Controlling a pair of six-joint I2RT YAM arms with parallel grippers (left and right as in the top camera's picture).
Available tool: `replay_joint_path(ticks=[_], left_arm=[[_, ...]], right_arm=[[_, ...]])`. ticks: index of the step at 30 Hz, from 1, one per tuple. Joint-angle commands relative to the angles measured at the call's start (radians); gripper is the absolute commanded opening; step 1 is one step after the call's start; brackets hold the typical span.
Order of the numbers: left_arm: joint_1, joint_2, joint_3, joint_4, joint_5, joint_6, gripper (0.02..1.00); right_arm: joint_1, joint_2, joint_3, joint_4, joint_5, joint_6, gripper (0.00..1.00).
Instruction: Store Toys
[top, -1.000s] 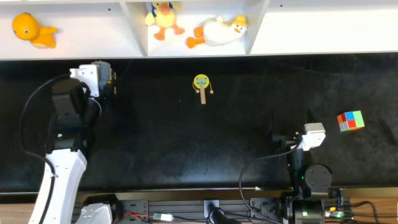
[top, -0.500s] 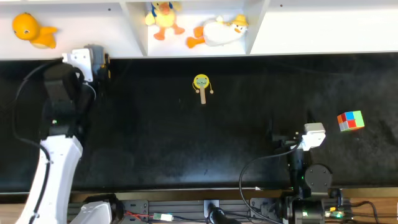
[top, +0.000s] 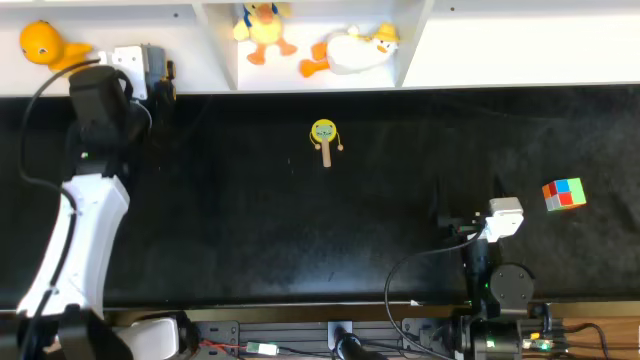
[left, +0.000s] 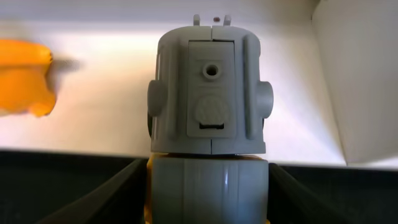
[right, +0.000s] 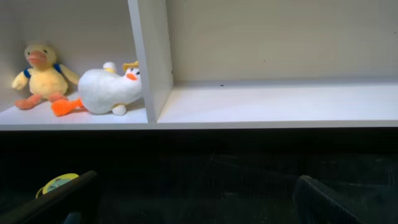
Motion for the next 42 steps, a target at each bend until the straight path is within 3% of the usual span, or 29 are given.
replay_joint_path(ticks=[1,42], left_arm=[[0.003,0.044,0.074,0.009,0.021,-0.018,0.323],[0.004,0.284,0.181,0.098,0.055,-0.037,0.327]], right_arm=[[-0.002,-0.008,-0.014,0.003,-0.003,-0.003,0.996],[-0.002,-0.008,-0.014,0.003,-0.003,-0.003,0.996]])
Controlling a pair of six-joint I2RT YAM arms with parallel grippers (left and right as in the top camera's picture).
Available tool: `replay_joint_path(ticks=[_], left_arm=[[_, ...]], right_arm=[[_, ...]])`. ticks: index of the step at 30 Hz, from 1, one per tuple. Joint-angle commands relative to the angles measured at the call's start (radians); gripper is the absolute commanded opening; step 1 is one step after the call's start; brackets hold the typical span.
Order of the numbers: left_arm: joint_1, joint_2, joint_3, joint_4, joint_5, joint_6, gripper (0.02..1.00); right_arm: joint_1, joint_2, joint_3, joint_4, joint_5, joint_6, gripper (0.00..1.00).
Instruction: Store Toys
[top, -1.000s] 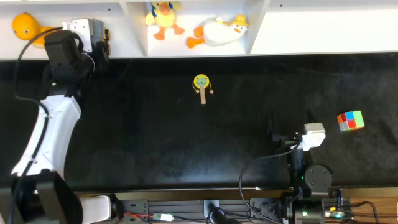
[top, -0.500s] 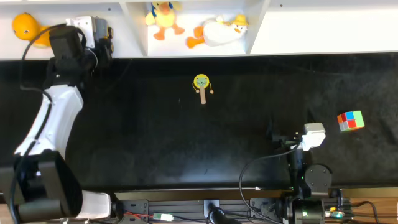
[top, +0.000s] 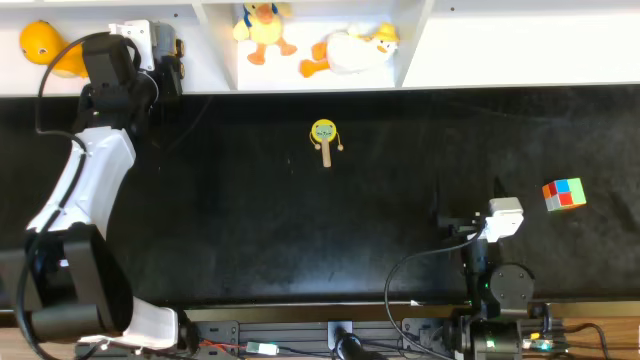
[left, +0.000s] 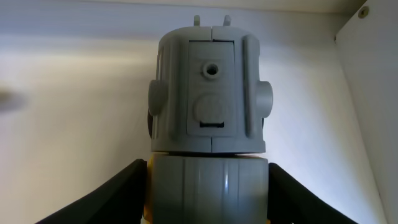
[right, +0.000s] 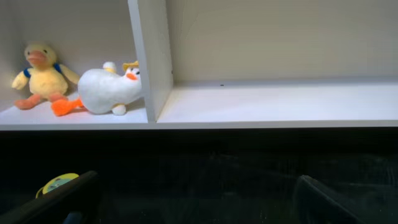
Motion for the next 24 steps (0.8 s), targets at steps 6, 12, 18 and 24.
replay_joint_path(ticks=[6,12,18,24], left_arm=[[0.004,0.015,0.027,0.008,0.014,-0.011,0.443],[0.004,0.015,0.027,0.008,0.032,-0.011,0.776],[0.003,0.005,0.026,-0.034,0.032,-0.011,0.998],[0.003,-0.056,0.006,-0.083,-0.003,-0.010,0.998]], right_arm=[[-0.002,-0.008,-0.014,0.003,-0.003,-0.003,0.996],[-0.002,-0.008,-0.014,0.003,-0.003,-0.003,0.993],[-0.002,-0.008,-0.014,0.003,-0.003,-0.003,0.996],[-0.002,-0.008,-0.014,0.003,-0.003,-0.003,0.993]])
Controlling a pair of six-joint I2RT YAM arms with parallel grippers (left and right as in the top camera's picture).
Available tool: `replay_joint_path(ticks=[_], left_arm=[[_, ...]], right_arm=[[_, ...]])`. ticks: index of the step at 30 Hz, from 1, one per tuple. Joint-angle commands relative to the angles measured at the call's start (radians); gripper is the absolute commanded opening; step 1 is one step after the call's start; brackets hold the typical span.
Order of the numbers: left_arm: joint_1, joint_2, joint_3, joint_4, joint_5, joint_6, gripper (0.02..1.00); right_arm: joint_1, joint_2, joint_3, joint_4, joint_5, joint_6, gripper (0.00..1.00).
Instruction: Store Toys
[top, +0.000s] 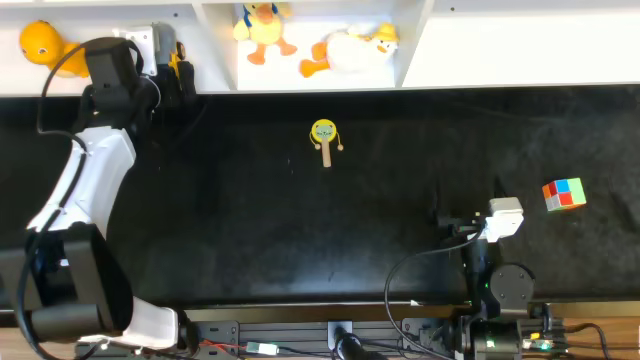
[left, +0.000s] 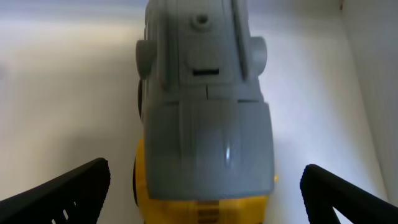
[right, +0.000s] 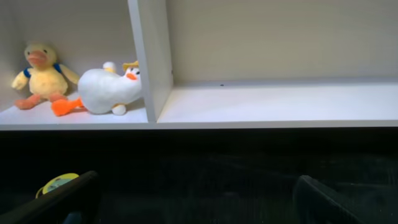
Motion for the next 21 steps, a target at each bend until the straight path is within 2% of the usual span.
replay_joint_path(ticks=[1,13,21], left_arm=[[0.003,-0.068,-0.005,-0.010,-0.020,-0.003,0.998],[0.003,-0.267,-0.226,-0.009,-0.033,0.001,0.998],[0.003,-0.499,-0.407,-0.008,-0.084,0.005,0.998]], right_arm=[[-0.002,-0.008,-0.014,0.003,-0.003,-0.003,0.996],[-0.002,-0.008,-0.014,0.003,-0.003,-0.003,0.996],[-0.002,-0.008,-0.014,0.003,-0.003,-0.003,0.996]])
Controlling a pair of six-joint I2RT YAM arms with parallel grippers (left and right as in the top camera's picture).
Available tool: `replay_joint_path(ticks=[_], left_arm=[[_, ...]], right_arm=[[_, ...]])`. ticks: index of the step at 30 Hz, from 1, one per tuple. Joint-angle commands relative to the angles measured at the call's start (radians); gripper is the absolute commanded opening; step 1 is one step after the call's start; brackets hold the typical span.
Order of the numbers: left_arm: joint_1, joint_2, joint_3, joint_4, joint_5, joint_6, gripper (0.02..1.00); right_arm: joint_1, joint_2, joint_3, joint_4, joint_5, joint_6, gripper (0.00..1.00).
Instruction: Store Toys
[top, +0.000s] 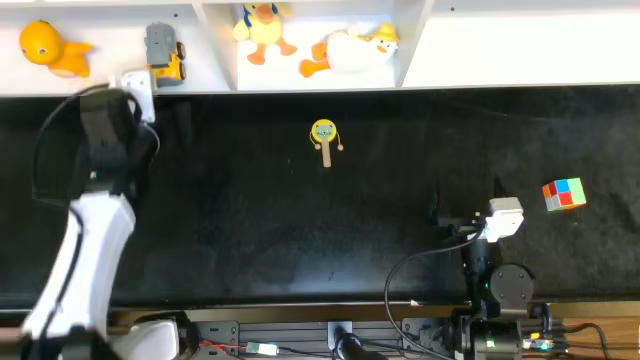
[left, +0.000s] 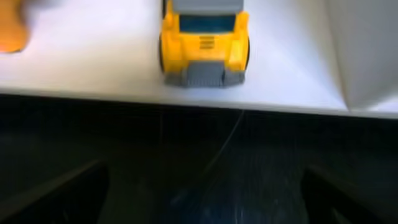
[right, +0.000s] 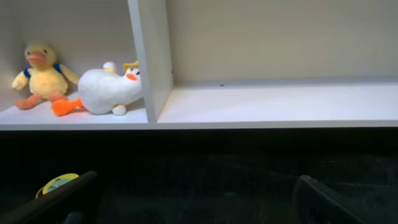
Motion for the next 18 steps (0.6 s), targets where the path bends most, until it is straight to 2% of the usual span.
replay_joint_path(ticks=[1,11,14,18], left_arm=[[0.003,-0.137,-0.094,0.006,-0.043,0.004,0.998],[-0.007,-0.414,-0.286,0.021,-0.043,-0.005,0.998],[-0.018,-0.508,-0.365,0.117,-0.043,-0.009,0.998],[-0.030,-0.636,-0.504,0.303,-0.033,-0.084,0.998]], right_arm=[[-0.002,-0.008,-0.014,0.003,-0.003,-0.003,0.996],[-0.002,-0.008,-0.014,0.003,-0.003,-0.003,0.996],[-0.002,-0.008,-0.014,0.003,-0.003,-0.003,0.993],[-0.002,-0.008,-0.014,0.003,-0.003,-0.003,0.993]])
